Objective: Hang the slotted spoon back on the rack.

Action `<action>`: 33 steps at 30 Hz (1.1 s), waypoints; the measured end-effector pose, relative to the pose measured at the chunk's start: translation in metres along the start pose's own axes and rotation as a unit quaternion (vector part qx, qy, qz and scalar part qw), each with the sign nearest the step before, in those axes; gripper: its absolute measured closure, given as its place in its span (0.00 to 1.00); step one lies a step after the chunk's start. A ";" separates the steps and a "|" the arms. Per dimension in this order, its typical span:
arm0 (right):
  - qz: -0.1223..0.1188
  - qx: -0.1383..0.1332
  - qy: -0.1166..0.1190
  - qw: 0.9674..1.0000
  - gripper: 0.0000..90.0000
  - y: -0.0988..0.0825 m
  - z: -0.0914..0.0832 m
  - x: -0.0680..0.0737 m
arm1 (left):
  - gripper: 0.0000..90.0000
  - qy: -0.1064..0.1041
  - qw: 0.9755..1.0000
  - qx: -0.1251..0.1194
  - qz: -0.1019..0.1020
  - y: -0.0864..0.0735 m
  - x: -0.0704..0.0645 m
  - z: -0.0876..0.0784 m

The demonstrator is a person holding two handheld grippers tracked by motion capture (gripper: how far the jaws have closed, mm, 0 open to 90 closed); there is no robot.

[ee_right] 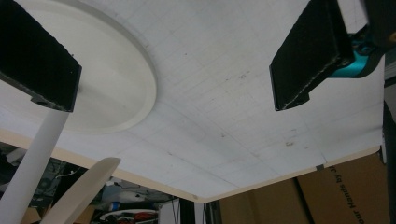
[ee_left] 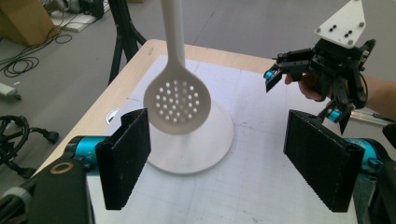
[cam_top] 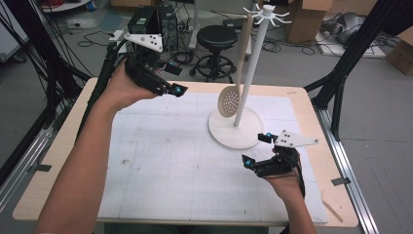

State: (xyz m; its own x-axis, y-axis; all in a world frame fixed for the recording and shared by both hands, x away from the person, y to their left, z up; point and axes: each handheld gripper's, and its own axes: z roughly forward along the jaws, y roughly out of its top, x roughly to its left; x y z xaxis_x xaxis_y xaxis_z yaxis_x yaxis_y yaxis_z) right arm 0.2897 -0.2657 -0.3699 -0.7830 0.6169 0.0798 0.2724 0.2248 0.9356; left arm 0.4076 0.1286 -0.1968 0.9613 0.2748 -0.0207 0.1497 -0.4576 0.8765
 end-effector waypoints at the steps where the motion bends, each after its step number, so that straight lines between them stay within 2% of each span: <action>1: 0.003 0.003 0.001 1.000 0.01 0.000 0.000 0.001 | 0.26 0.002 1.000 0.000 -0.001 -0.005 0.000 -0.002; 6: -0.001 0.003 0.001 1.000 0.01 0.000 0.002 0.001 | 0.22 0.009 1.000 -0.008 -0.012 -0.030 -0.005 -0.011; 7: 0.000 0.006 0.001 1.000 0.01 0.000 0.002 0.002 | 0.21 0.007 1.000 -0.013 -0.013 -0.040 -0.008 -0.012; 8: 0.000 0.006 0.001 1.000 0.01 0.000 0.002 0.002 | 0.20 0.007 1.000 -0.013 -0.013 -0.040 -0.008 -0.012; 12: 0.001 0.006 0.002 1.000 0.01 0.000 0.003 0.002 | 0.19 0.011 1.000 -0.013 -0.023 -0.061 -0.011 -0.014; 19: -0.001 0.010 0.003 1.000 0.01 -0.001 0.005 0.002 | 0.16 0.019 0.999 -0.023 -0.031 -0.086 -0.018 -0.021; 25: 0.001 0.012 0.004 1.000 0.01 -0.001 0.006 0.002 | 0.14 0.022 0.999 -0.020 -0.029 -0.107 -0.026 -0.021; 26: 0.000 0.012 0.004 1.000 0.01 -0.001 0.006 0.001 | 0.14 0.025 0.999 -0.025 -0.032 -0.117 -0.030 -0.021; 27: 0.001 0.012 0.004 1.000 0.01 -0.001 0.006 0.001 | 0.13 0.025 0.999 -0.025 -0.032 -0.117 -0.030 -0.021; 29: 0.000 0.011 0.004 1.000 0.01 -0.001 0.006 0.001 | 0.13 0.031 0.999 -0.029 -0.034 -0.129 -0.033 -0.022; 31: 0.002 0.014 0.002 1.000 0.01 -0.002 0.006 0.000 | 0.12 0.038 0.998 -0.037 -0.043 -0.142 -0.037 -0.024; 32: 0.003 0.014 0.001 1.000 0.01 -0.002 0.006 0.000 | 0.11 0.042 0.997 -0.039 -0.053 -0.155 -0.039 -0.026; 33: 0.003 0.014 0.001 1.000 0.01 -0.002 0.006 0.000 | 0.10 0.042 0.997 -0.039 -0.053 -0.155 -0.039 -0.026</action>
State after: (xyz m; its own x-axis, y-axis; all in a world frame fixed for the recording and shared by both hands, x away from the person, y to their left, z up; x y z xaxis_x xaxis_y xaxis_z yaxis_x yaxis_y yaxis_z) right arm 0.2925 -0.2615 -0.3742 -0.7821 0.6172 0.0854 0.2923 0.2425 0.9251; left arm 0.3413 0.2109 -0.3199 0.9177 0.3896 -0.0773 0.2276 -0.3564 0.9062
